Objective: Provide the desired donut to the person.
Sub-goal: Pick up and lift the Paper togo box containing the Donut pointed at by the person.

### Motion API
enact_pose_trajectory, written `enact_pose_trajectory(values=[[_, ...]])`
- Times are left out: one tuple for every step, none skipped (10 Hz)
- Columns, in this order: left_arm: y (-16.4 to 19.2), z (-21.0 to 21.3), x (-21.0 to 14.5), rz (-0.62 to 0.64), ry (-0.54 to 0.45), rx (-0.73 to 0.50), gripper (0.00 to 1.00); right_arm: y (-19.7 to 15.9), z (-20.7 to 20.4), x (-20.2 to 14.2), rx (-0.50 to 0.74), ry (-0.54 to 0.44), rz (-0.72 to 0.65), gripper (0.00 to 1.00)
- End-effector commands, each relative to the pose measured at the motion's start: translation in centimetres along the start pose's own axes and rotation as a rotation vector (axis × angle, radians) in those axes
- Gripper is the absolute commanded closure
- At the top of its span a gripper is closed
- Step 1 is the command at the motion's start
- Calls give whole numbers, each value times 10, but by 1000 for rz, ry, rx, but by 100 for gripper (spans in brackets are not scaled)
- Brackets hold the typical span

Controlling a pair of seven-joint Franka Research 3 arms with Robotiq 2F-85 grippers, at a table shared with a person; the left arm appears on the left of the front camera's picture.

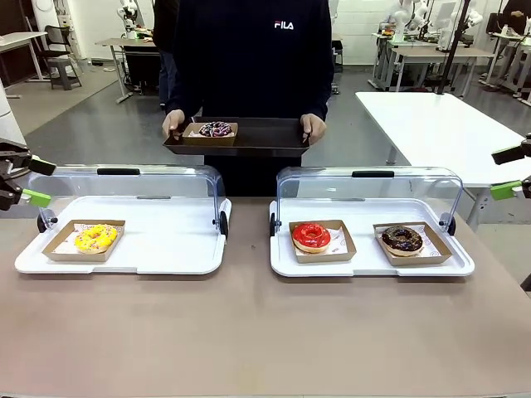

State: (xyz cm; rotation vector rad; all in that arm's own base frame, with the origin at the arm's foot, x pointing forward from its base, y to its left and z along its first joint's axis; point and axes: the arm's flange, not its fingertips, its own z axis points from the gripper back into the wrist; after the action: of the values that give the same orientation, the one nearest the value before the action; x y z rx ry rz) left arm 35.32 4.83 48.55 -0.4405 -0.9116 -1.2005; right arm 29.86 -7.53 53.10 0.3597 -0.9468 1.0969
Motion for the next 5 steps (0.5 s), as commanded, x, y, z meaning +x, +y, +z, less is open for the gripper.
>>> enact_pose_trajectory(values=[[-27, -4, -15, -2, -19, -1, 0, -2, -2, 0, 10, -28, 3, 0], [-27, -5, -15, 11, -13, -1, 0, -2, -2, 0, 10, -28, 3, 0], [-26, -4, -15, 31, -3, -5, 0, -2, -2, 0, 10, -28, 3, 0], [-26, -4, -14, 39, 12, -3, 0, -2, -2, 0, 10, -28, 3, 0], [-26, -2, -13, 42, 22, 1, 0, -2, -2, 0, 10, -28, 3, 0]])
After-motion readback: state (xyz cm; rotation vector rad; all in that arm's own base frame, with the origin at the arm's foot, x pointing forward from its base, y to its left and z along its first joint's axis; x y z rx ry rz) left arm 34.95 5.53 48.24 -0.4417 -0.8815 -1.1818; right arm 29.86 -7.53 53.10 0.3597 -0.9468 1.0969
